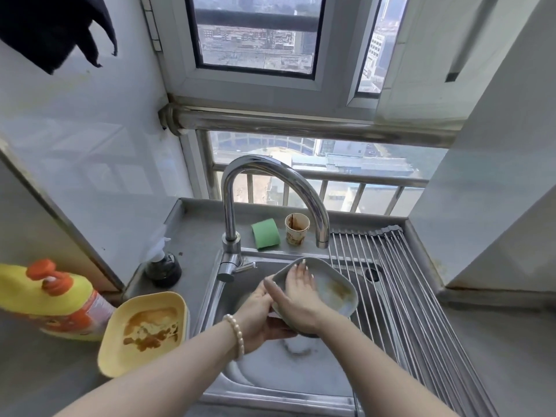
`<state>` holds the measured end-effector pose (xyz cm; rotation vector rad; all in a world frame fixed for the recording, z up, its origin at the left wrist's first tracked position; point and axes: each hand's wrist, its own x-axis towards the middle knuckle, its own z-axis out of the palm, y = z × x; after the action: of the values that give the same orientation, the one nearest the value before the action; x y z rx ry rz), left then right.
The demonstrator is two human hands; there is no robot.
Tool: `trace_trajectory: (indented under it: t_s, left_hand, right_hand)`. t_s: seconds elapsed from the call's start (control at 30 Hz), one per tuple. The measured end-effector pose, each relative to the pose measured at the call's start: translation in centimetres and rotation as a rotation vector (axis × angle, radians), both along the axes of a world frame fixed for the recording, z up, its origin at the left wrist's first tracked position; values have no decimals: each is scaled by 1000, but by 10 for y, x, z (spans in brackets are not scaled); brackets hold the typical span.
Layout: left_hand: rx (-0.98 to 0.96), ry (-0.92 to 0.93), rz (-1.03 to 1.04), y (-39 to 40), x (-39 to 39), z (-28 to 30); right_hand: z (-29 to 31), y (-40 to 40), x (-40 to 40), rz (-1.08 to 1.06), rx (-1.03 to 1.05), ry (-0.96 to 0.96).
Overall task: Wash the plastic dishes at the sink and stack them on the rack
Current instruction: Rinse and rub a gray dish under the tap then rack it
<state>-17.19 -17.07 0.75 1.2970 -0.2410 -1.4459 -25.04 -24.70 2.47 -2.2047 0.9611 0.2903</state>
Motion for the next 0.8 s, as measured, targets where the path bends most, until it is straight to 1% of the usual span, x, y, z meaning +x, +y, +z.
trace_trajectory:
  t_s: [0.07,0.1,0.17,0.23,0.27,0.33,0.37,0.43,0.47,0.53,0.57,0.63,0.7,0.73,0.8]
  left_hand:
    - [-65,55,32,-3,-3,3]
    - [-81,93,101,-5,-3,8]
    - [-56,80,153,-7,0,12]
    - [-22,16,142,-6,7,11]
    - [-14,14,145,-6,11,11]
    - [-2,-3,166,-7,20,12]
    - [-8,-42,182,-7,24,13]
    - [25,-210,140,-6,30,17]
    - [53,-311,97,-5,33,19]
    - [86,-476,39,-2,37,23]
    - [89,-509,33,-2,38,25]
    - [78,-503,41,-2,37,28]
    - [32,-456,98,-2,35,28]
    - [10,-392,144,-3,34,28]
    - [-7,-227,232,-2,26,24]
  right_hand:
    - [5,7,10,-56,196,-147]
    - [5,9,14,-60,293,-217]
    - [1,12,18,-78,449,-314]
    - [-1,11,14,-62,522,-320]
    - [5,9,7,-10,502,-286]
    - [17,7,-10,151,366,-187]
    - [20,7,-21,262,226,-120]
    - [20,6,-41,455,-118,19]
    - [16,3,-49,518,-262,65]
    - [9,-2,-65,581,-493,89]
    - [0,-9,-71,598,-629,89]
    - [-17,-21,-76,533,-878,7]
    - [-29,-20,-75,427,-1009,-182]
    - [-33,-16,-72,392,-1035,-287]
    - [-36,-5,-64,315,-977,-434]
